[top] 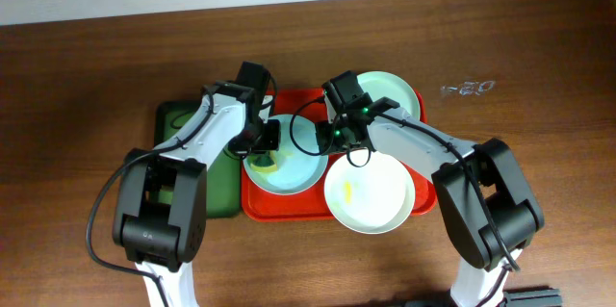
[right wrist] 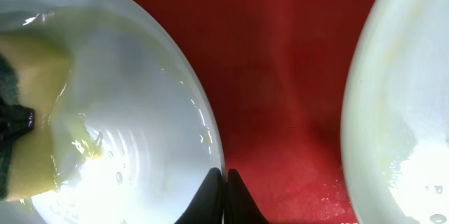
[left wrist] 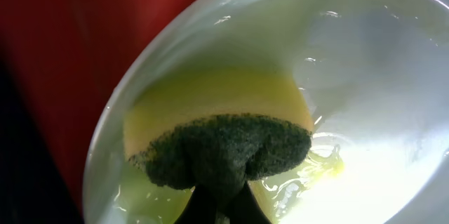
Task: Clean dirty plates on tray and stack at the side
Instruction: 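Scrub the light blue plate with the sponge in the left gripper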
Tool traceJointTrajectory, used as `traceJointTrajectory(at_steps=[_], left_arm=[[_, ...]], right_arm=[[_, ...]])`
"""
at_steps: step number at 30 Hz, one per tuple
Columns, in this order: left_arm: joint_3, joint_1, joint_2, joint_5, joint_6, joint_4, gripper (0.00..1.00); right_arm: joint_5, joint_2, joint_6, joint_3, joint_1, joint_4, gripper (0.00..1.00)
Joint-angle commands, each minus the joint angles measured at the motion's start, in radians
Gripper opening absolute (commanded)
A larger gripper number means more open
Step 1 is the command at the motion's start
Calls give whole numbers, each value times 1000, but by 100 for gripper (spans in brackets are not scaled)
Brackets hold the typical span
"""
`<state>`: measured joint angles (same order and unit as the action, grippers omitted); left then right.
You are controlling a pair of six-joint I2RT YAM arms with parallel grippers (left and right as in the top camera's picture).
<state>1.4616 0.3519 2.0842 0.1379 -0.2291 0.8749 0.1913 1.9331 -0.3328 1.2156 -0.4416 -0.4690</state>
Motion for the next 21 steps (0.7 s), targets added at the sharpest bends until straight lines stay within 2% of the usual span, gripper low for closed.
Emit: traceJointTrajectory(at_steps=[1, 3, 5, 9, 11, 12, 13, 20, 21], left_arm=[[-22, 18, 106, 162, 25, -5, 0], [-18, 31, 103, 378, 137, -5, 0], [-2, 26, 103, 478, 150, -7, 0], [44, -42, 30, 502, 152, -5, 0], [44, -79, -46, 406, 151, 39, 0], [44, -72, -108, 243, 151, 84, 0], [44, -59, -128, 175, 139, 98, 0], [-26, 69, -117, -185, -97, 55, 0], [-47, 72, -117, -187, -101, 25, 0]], right_arm=[[7, 5, 2, -4, -9, 2, 4], [7, 5, 3, -4, -9, 2, 4], [7, 5, 2, -4, -9, 2, 4], [7, 5, 2, -4, -9, 2, 4], [7, 5, 2, -4, -9, 2, 4], [7, 5, 2, -4, -9, 2, 4], [7, 5, 2, -4, -9, 2, 4], [7, 5, 2, -4, -9, 2, 4], [7, 5, 2, -4, -9, 2, 4]])
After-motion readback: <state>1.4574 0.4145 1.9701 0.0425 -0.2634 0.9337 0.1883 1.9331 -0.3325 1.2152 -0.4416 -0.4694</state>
